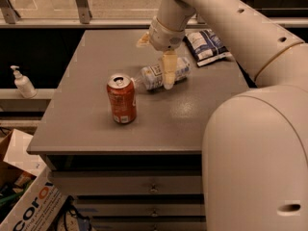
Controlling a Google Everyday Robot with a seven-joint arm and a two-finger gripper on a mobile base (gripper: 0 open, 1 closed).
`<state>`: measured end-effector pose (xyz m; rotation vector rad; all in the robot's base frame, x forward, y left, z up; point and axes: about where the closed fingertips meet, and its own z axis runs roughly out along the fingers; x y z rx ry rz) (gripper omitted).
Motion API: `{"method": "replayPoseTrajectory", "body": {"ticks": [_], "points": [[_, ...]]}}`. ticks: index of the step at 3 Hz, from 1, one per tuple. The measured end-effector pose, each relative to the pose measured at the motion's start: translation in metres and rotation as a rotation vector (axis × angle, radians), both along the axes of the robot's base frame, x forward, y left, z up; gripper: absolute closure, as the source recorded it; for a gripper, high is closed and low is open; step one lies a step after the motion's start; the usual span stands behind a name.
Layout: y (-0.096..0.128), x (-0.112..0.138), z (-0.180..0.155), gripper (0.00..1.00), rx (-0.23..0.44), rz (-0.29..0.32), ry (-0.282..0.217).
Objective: Knock blue plastic bottle over
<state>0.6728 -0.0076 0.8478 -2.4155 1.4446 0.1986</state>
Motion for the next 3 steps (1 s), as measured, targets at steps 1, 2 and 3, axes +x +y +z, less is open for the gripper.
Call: {"method": "replayPoseTrajectory", "body": {"ticks": [1, 2, 3], "points": [[-0.005, -0.004, 0.006, 0.0, 0.064, -0.007, 0.026], [-0.015, -0.008, 0.016, 0.0, 0.199, -0.048, 0.064], [-0.034, -0.013, 0.026, 0.0, 0.362, -0.118, 0.111]]}}
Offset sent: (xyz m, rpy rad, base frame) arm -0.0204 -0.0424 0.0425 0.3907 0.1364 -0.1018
